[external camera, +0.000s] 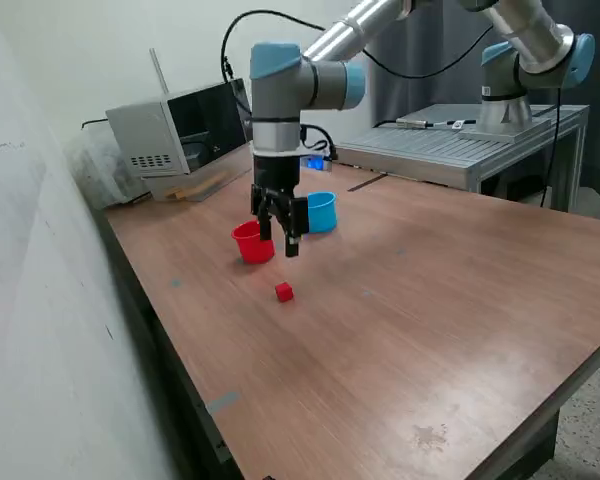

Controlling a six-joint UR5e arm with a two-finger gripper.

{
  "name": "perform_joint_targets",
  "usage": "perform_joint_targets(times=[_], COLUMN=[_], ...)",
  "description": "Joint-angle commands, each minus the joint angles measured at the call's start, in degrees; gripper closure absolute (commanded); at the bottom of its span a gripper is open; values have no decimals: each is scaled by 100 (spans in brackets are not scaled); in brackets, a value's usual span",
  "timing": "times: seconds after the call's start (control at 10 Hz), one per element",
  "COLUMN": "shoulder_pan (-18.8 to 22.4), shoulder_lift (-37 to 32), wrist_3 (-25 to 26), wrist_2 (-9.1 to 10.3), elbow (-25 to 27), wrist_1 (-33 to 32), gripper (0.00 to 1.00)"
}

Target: Place red objects in the red bin, and blue objects in the blue bin.

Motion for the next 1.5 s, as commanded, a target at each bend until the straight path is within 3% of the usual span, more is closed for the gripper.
perform_joint_targets(times=[0.0,0.7,0.8,1.4], shoulder_pan=[-33,-86,-95,-200], shoulder_lift=[374,471,524,621], wrist_3=[70,272,272,272], wrist_2=[-13,-39,-39,-39], elbow=[-83,13,-4,-13], wrist_1=[-158,-264,-272,-334], gripper=[0,0,100,100])
